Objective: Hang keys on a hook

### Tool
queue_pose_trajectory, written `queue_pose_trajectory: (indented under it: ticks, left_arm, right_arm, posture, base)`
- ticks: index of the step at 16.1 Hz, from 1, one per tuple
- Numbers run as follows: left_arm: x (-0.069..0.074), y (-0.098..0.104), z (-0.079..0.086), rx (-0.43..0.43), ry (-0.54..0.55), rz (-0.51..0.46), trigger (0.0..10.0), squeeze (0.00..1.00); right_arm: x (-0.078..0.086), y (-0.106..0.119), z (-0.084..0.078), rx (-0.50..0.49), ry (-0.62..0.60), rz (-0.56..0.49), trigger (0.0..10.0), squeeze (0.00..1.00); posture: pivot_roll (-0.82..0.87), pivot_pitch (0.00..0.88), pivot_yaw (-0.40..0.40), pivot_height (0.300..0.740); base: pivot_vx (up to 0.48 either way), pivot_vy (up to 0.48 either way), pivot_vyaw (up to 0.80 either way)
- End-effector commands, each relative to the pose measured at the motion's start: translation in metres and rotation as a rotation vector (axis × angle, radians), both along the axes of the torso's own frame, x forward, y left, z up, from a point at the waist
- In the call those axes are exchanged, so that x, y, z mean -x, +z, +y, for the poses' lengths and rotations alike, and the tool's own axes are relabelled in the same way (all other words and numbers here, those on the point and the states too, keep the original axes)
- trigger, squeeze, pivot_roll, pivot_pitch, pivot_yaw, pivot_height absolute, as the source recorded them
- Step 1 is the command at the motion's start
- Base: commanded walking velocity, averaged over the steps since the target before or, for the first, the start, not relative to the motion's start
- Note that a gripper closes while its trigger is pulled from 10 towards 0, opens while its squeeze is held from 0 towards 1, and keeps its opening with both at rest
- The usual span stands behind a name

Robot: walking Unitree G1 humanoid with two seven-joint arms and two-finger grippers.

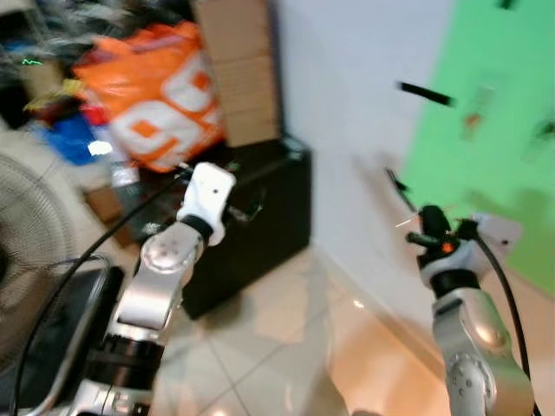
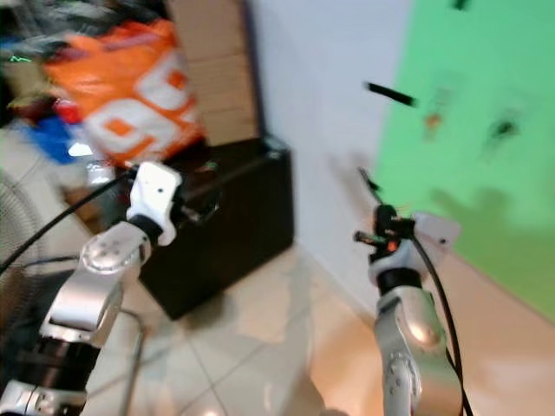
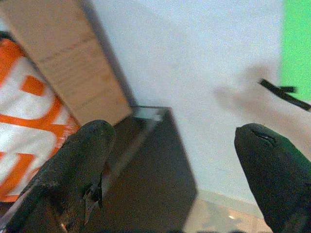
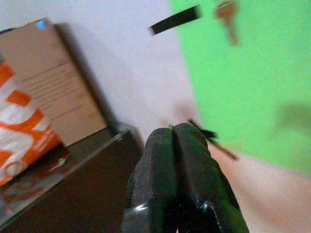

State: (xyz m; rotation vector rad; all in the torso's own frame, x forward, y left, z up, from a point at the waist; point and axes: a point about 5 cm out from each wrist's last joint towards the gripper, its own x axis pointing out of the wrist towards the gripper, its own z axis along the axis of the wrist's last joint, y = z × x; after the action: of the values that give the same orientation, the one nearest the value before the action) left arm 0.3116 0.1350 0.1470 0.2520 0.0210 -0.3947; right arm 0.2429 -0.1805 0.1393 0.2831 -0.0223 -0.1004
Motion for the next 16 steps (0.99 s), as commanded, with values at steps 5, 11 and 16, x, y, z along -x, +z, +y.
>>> queue_pose_trajectory:
  ticks: [5,11,16]
  left_arm:
    - [-0.001,0.004,-0.005,0.002,-0.049,-0.015,10.0,0.00]
    - [-0.003,0.004,-0.007,0.006,-0.058,-0.017,10.0,0.00]
    - [-0.003,0.005,-0.007,0.007,-0.063,-0.018,10.0,0.00]
  right_arm:
    - [-0.006,0.011,-0.003,0.009,-0.022,-0.040,10.0,0.00]
    - [-0.010,0.015,-0.003,0.026,-0.005,-0.058,10.0,0.00]
    - [-0.012,0.017,-0.005,0.032,-0.004,-0.069,10.0,0.00]
  posture:
    - [-0.19,0.000,0.132,0.740]
    - [-0.19,0.000,0.131,0.740]
    - [-0.18,0.000,0.127,0.740]
  base:
    - [0.049,0.000,-0.79]
    - [0.254,0.000,-0.64]
    - [0.256,0.000,0.00]
